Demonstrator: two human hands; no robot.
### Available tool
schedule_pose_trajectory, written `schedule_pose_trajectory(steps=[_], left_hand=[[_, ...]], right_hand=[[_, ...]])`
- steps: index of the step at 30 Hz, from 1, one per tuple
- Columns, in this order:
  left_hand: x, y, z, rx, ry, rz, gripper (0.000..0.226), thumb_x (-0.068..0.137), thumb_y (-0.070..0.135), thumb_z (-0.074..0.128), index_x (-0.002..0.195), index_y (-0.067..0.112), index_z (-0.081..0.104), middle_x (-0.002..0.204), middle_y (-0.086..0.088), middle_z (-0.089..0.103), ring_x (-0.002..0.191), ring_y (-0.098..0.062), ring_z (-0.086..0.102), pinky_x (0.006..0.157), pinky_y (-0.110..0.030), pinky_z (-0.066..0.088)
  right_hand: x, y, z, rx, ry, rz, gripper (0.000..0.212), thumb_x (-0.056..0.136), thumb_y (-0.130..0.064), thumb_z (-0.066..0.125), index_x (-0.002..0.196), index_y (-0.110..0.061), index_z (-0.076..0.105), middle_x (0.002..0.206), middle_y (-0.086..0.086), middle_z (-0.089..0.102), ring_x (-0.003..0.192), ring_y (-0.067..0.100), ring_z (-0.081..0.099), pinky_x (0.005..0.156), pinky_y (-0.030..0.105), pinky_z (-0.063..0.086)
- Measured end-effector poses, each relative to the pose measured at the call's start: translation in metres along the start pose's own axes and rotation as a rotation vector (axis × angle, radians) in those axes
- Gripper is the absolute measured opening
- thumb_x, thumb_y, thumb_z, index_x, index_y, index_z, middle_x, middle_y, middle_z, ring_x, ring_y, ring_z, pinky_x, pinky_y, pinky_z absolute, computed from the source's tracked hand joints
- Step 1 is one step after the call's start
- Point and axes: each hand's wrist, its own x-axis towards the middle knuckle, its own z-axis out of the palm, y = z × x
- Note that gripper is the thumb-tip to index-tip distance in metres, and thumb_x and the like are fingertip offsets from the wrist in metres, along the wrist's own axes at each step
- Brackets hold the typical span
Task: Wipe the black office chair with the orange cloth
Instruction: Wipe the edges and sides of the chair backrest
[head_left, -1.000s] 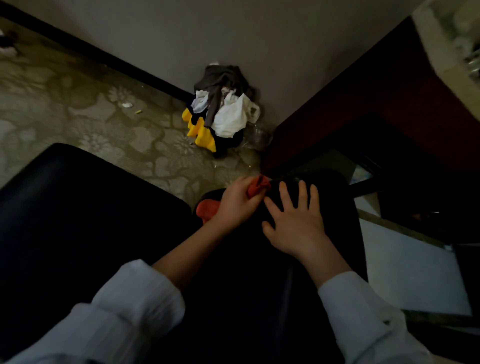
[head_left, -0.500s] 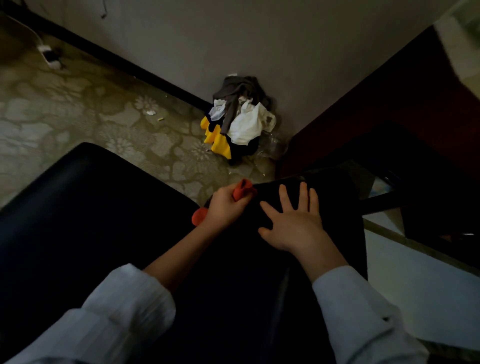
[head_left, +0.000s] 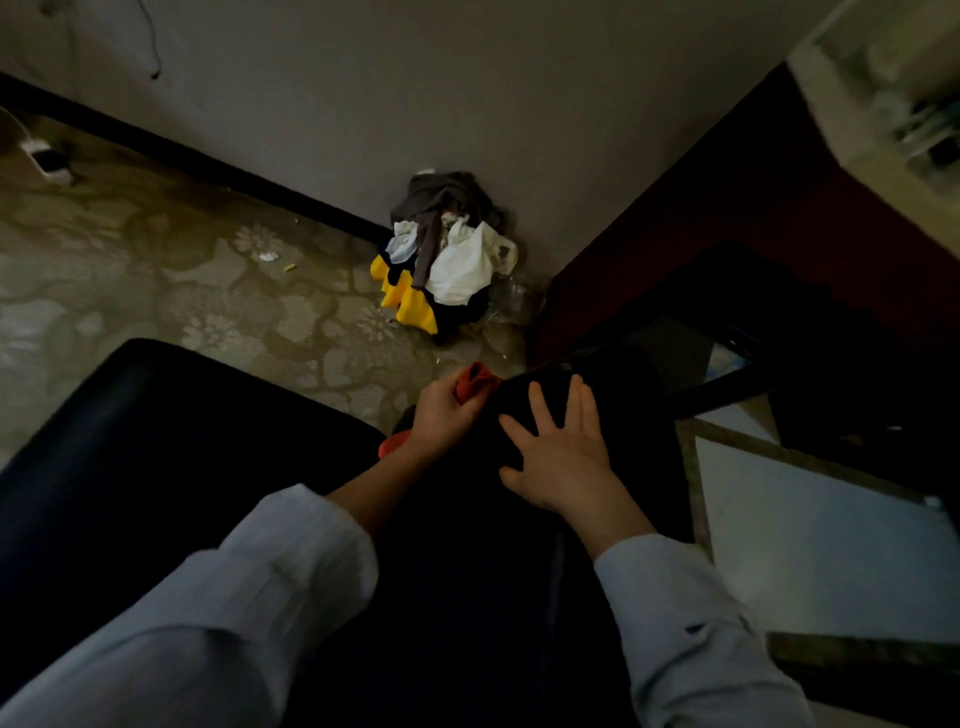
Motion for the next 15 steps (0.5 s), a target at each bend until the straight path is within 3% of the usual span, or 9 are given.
schedule_pose_trajectory(steps=[4, 7, 10, 12, 14, 15], left_hand=[[0.015, -0.024, -0.006, 0.037, 0.024, -0.021, 0.029, 0.081, 0.05, 0.055, 0.082, 0.021, 0.062, 0.078, -0.002, 0.067, 0.073, -0.022, 0.063, 0.073, -0.051, 0.051], [0.013, -0.03, -0.015, 0.054, 0.021, -0.07, 0.034, 0.079, 0.051, 0.053, 0.081, 0.018, 0.061, 0.075, -0.004, 0.065, 0.069, -0.02, 0.06, 0.07, -0.051, 0.051], [0.007, -0.021, -0.017, 0.079, 0.041, -0.064, 0.04, 0.078, 0.051, 0.052, 0.087, 0.014, 0.067, 0.08, -0.004, 0.067, 0.076, -0.02, 0.064, 0.072, -0.041, 0.052], [0.008, -0.01, -0.014, 0.114, 0.013, -0.018, 0.034, 0.079, 0.04, 0.058, 0.094, 0.012, 0.07, 0.088, -0.004, 0.069, 0.083, -0.017, 0.064, 0.075, -0.032, 0.05], [0.014, -0.004, -0.012, 0.111, -0.006, 0.06, 0.025, 0.082, 0.029, 0.063, 0.094, 0.009, 0.07, 0.087, -0.003, 0.068, 0.081, -0.011, 0.063, 0.073, -0.027, 0.048], [0.018, -0.001, -0.011, 0.107, -0.026, 0.108, 0.024, 0.082, 0.029, 0.062, 0.091, 0.008, 0.07, 0.084, -0.002, 0.067, 0.078, -0.007, 0.061, 0.07, -0.025, 0.047]], right_hand=[[0.011, 0.002, -0.003, 0.03, 0.027, -0.015, 0.065, 0.097, -0.054, 0.028, 0.151, -0.033, 0.0, 0.155, 0.011, -0.024, 0.132, 0.049, -0.031, 0.107, 0.052, -0.023], [0.018, 0.001, 0.0, 0.008, 0.078, -0.025, 0.063, 0.096, -0.056, 0.026, 0.15, -0.035, 0.001, 0.155, 0.011, -0.024, 0.132, 0.051, -0.03, 0.106, 0.054, -0.022], [0.026, 0.0, 0.001, -0.008, 0.134, -0.011, 0.062, 0.096, -0.057, 0.022, 0.15, -0.036, 0.001, 0.156, 0.009, -0.022, 0.132, 0.052, -0.03, 0.106, 0.055, -0.022], [0.028, 0.0, 0.0, -0.027, 0.138, -0.005, 0.061, 0.096, -0.058, 0.02, 0.149, -0.037, -0.001, 0.156, 0.008, -0.023, 0.132, 0.051, -0.03, 0.105, 0.056, -0.024], [0.033, -0.001, 0.004, -0.01, 0.193, -0.002, 0.058, 0.095, -0.056, 0.023, 0.149, -0.038, 0.011, 0.158, 0.011, -0.012, 0.134, 0.052, -0.024, 0.105, 0.057, -0.023], [0.034, -0.002, 0.005, 0.022, 0.242, -0.003, 0.055, 0.093, -0.054, 0.027, 0.145, -0.037, 0.029, 0.158, 0.015, 0.006, 0.136, 0.053, -0.012, 0.107, 0.058, -0.016]])
